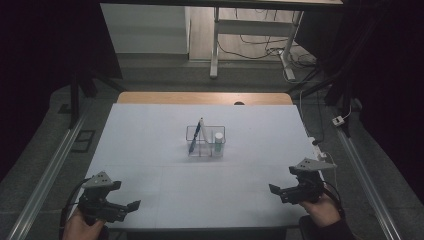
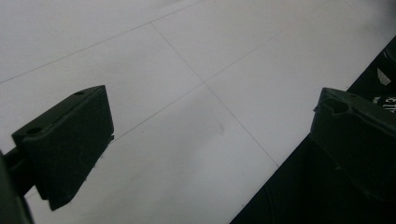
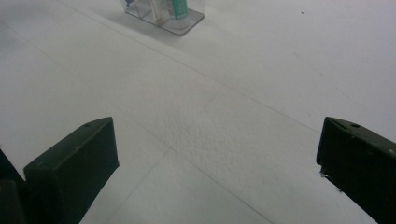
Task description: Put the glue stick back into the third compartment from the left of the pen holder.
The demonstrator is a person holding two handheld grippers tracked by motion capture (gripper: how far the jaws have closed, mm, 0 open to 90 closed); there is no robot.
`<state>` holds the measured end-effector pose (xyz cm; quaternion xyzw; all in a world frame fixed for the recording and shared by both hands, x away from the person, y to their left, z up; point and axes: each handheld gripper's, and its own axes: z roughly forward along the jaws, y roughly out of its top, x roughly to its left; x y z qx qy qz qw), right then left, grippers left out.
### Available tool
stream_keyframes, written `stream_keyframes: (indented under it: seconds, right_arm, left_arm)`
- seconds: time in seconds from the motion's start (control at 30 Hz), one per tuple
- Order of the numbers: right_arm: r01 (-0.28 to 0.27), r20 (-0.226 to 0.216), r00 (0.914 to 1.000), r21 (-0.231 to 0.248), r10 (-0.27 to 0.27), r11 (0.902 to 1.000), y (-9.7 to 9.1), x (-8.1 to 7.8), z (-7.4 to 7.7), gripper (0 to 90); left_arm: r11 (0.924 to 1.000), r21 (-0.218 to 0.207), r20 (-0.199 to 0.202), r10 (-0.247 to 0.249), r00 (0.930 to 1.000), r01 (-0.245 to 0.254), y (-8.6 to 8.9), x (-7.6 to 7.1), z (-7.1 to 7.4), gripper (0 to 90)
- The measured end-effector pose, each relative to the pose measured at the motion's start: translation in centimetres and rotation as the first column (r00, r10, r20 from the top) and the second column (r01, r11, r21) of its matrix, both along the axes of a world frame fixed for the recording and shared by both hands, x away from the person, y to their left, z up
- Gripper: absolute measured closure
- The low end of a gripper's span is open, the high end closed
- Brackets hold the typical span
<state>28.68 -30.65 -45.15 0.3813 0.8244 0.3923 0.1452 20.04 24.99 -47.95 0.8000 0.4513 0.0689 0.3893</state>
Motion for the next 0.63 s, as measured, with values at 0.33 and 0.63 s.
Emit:
stream_keyframes:
  seconds: [0.33, 0.63]
  right_arm:
    - [0.05, -0.006, 0.9987, -0.009, -0.05, 0.9987, -1.3, -1.2, 0.0, 0.0]
    - [0.071, -0.042, 0.9965, -0.043, -0.073, 0.9966, -1.7, -1.7, -0.1, 0.0]
  left_arm:
    - [1.0, 0.0, 0.002, 0.003, 1.0, -0.003, 0.1, -0.1, 0.0, 0.0]
    - [1.0, -0.003, 0.0, 0.002, 1.0, -0.002, 0.0, 0.1, 0.0, 0.0]
